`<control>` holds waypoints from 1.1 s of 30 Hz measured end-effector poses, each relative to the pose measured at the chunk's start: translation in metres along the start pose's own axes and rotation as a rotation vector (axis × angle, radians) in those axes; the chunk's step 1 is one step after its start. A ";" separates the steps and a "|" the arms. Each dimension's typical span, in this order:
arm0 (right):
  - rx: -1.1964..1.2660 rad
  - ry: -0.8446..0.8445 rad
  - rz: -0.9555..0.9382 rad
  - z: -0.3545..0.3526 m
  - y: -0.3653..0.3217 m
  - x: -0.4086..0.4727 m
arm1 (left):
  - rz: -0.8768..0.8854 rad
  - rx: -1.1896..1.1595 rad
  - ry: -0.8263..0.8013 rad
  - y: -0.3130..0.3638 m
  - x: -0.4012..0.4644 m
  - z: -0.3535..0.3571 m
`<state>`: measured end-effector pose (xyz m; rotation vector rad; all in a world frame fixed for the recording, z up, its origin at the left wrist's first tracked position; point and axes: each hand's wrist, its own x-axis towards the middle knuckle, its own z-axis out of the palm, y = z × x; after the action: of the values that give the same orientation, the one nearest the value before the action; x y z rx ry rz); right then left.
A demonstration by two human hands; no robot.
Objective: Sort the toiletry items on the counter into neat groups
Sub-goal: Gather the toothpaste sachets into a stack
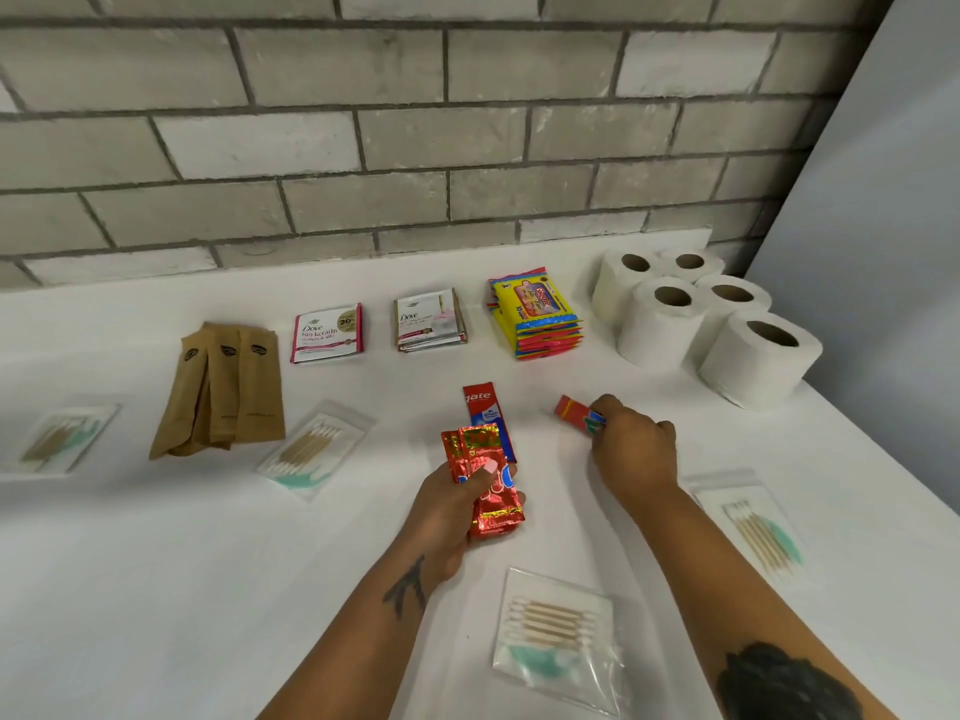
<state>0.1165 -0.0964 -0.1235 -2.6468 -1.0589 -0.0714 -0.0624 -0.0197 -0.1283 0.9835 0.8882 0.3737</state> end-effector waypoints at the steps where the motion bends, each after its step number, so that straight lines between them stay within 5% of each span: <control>1: 0.231 -0.051 0.036 -0.006 -0.002 0.002 | -0.006 0.003 0.009 0.001 0.001 -0.002; 4: 0.903 -0.441 0.090 -0.035 -0.014 0.004 | -0.031 0.009 0.027 0.007 0.003 -0.008; 7: 0.989 -0.838 -0.043 -0.056 -0.022 0.005 | -0.034 0.010 0.001 0.010 0.003 -0.016; 10: 0.900 -0.982 -0.171 -0.066 -0.033 0.009 | -0.032 0.003 -0.060 0.016 -0.002 -0.023; 14: 0.639 -0.911 -0.340 -0.069 -0.056 0.009 | -0.064 0.033 -0.125 0.021 -0.007 -0.029; 23: 0.485 -0.555 -0.348 -0.038 -0.107 -0.009 | -0.066 0.024 -0.228 0.013 -0.027 -0.038; 26: 0.600 -0.388 -0.194 -0.022 -0.111 -0.007 | -0.061 0.001 -0.136 0.009 -0.034 -0.047; 29: 0.436 -0.176 0.075 0.001 -0.101 0.004 | -0.053 -0.030 -0.040 0.010 -0.041 -0.059; 33: 0.290 -0.265 0.205 0.028 -0.093 0.003 | -0.013 -0.070 0.033 0.008 -0.052 -0.075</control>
<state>0.0534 -0.0226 -0.1270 -2.5229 -0.7919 0.4523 -0.1522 -0.0064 -0.1155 0.9089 0.9056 0.4085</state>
